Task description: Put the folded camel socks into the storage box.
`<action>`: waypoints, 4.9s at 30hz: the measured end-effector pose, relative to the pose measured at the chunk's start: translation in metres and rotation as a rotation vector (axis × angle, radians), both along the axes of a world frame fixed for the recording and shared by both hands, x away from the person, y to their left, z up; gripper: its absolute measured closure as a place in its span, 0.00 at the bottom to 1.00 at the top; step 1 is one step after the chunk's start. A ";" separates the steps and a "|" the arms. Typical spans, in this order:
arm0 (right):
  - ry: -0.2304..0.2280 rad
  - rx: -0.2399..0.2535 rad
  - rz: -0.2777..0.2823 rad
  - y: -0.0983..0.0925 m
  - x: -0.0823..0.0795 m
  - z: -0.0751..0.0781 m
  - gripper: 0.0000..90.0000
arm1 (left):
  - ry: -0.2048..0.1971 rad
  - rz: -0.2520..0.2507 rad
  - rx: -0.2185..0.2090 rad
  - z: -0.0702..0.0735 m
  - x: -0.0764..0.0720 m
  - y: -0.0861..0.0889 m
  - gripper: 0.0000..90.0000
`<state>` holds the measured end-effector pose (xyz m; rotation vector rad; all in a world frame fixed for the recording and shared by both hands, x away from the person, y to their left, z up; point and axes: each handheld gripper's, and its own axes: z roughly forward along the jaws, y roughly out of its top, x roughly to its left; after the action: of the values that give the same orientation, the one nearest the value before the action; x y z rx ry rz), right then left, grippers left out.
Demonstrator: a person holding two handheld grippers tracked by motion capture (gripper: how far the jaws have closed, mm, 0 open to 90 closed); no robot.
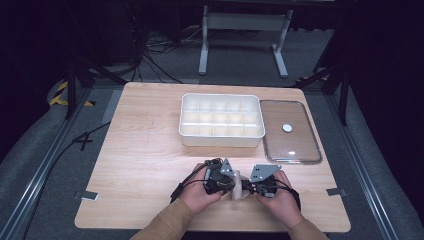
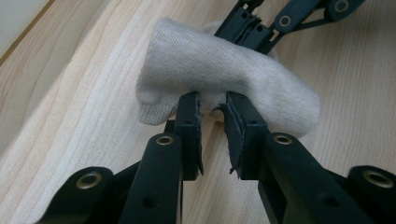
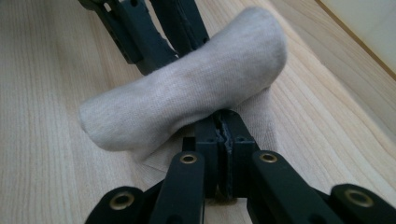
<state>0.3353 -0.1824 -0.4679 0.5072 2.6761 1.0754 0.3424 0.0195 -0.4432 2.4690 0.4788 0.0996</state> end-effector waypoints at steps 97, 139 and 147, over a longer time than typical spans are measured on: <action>0.138 0.227 -0.046 -0.012 -0.004 0.012 0.86 | 0.052 0.007 -0.013 -0.002 -0.004 -0.003 0.75; 0.099 -0.013 0.030 0.002 -0.005 0.012 0.65 | 0.061 -0.003 -0.002 -0.008 -0.012 0.005 0.73; 0.117 -0.003 0.012 -0.001 -0.006 0.017 0.63 | 0.073 0.001 0.017 -0.012 -0.011 0.003 0.73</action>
<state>0.3290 -0.1835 -0.4510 0.5702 2.7840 1.0766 0.3316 0.0226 -0.4548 2.4956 0.5123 0.0135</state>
